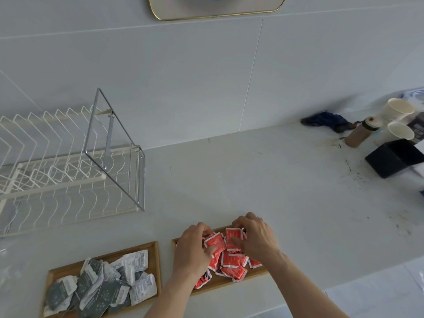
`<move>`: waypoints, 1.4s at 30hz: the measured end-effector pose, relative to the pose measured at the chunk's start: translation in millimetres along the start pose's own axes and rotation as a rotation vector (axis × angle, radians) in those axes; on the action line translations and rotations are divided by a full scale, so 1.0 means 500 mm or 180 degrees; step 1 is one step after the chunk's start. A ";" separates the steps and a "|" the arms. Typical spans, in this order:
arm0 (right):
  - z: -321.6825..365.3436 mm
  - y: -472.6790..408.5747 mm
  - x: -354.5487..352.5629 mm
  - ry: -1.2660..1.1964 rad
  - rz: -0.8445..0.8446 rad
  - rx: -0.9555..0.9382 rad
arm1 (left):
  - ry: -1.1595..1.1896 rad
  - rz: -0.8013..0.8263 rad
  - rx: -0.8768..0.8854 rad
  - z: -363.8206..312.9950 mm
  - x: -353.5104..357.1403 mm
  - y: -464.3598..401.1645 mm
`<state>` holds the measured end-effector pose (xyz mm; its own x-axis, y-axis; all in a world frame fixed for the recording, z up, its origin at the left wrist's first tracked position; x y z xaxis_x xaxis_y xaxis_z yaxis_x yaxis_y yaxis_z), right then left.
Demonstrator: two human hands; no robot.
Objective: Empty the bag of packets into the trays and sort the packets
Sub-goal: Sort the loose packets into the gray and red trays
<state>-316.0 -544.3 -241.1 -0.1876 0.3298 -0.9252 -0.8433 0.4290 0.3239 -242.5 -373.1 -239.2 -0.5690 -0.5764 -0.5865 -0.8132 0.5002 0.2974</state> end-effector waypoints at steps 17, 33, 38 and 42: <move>0.030 0.017 0.009 0.0570 -0.0024 -0.0766 | -0.1132 0.0362 0.0587 -0.031 0.029 0.013; -0.011 -0.008 -0.019 -0.0975 -0.0207 0.0261 | 0.0451 -0.0325 -0.0179 0.002 -0.032 -0.013; -0.049 -0.002 -0.005 -0.1265 -0.0216 0.0775 | 0.0252 -0.0130 -0.0352 0.016 -0.012 -0.007; -0.065 0.007 -0.005 -0.0535 -0.0274 0.0856 | -0.0275 -0.0149 -0.0173 0.009 -0.007 0.001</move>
<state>-334.8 -570.8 -243.9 -0.0166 0.4073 -0.9132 -0.6850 0.6607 0.3071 -240.2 -368.0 -240.5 -0.5195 -0.5393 -0.6628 -0.8454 0.4370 0.3071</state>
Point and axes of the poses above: each hand's wrist, its own y-axis away from the middle knuckle, its own x-axis out of the palm, z = x × y, the point moved 7 cm from there along -y, towards the middle knuckle, and after that the axes turned 15 degrees about y, right-handed, at the moved point
